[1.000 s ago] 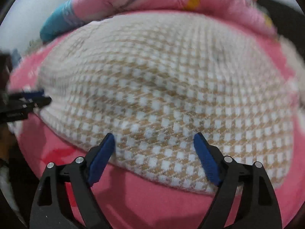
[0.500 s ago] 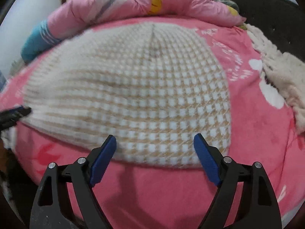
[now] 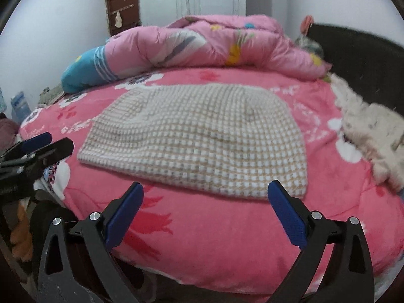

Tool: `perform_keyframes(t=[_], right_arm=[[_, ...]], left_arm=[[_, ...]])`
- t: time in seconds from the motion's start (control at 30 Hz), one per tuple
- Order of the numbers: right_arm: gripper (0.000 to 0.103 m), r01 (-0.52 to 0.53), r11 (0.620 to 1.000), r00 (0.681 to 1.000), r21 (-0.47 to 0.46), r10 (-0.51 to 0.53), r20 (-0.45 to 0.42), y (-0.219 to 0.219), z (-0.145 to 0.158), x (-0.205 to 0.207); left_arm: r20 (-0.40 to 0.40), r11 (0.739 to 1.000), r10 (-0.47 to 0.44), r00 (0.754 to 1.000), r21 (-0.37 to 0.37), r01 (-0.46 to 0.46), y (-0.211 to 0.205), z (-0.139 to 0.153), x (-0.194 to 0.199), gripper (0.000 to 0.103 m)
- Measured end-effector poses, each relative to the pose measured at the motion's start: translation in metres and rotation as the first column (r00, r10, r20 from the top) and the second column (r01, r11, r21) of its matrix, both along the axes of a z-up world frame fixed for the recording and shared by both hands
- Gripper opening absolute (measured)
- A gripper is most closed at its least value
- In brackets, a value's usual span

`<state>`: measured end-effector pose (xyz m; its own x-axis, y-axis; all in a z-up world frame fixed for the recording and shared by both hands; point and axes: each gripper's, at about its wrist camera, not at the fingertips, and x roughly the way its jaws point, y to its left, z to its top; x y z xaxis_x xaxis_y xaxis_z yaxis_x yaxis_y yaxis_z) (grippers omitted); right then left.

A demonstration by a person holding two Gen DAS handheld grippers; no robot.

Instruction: Fold large clothes

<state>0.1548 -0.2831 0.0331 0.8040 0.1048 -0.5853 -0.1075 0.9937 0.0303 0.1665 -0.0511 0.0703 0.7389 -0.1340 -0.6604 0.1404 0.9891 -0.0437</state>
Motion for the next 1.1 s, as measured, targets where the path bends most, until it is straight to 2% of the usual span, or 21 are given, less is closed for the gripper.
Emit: perform_keyframes(t=[0.13,0.27,0.37,0.53,0.6,0.7,0.83,0.97,1.1], right_arm=[[0.095,0.039,0.999,0.996,-0.032,-0.036,0.084,0.003,0.01,-0.015],[0.095,0.033,0.999,0.996,0.009,-0.033,0.082,0.001,0.012,-0.02],[0.095,0.024,0.999,0.997,0.035,-0.026,0.071,-0.004,0.011,-0.023],[0.095,0.035,0.999,0.999,0.035,-0.036,0.007,-0.008,0.004,-0.022],[0.095,0.03,0.999,1.0,0.03,-0.03,-0.007,-0.007,0.001,-0.023],[0.095,0.036,0.999,0.999,0.016,-0.036,-0.017,-0.004,-0.004,-0.025],[0.095,0.047,0.999,0.998,0.012,-0.046,-0.052,-0.005,-0.012,-0.023],[0.095,0.049,0.999,0.993,0.02,-0.047,-0.105,-0.004,-0.023,-0.019],[0.095,0.055,0.998,0.991,0.012,-0.053,-0.119,0.0,-0.025,-0.02]], left_arm=[[0.018,0.998,0.025,1.0,0.05,-0.026,-0.008,0.006,-0.013,0.098],[0.008,0.982,0.093,0.996,0.166,-0.093,-0.014,0.003,-0.017,0.098],[-0.002,0.972,0.107,0.994,0.209,-0.104,-0.017,0.002,-0.019,0.098],[-0.018,0.979,0.099,0.995,0.179,-0.095,-0.018,-0.002,-0.022,0.098],[-0.012,0.985,0.11,0.994,0.136,-0.107,-0.017,-0.004,-0.025,0.098],[-0.056,0.992,0.094,0.994,0.087,-0.089,-0.018,-0.009,-0.023,0.098],[-0.094,0.987,0.116,0.989,0.126,-0.104,-0.022,-0.019,-0.018,0.098],[-0.143,0.987,0.139,0.98,0.097,-0.126,-0.016,-0.031,-0.015,0.098],[-0.179,0.987,0.156,0.971,0.076,-0.145,-0.012,-0.04,-0.012,0.098]])
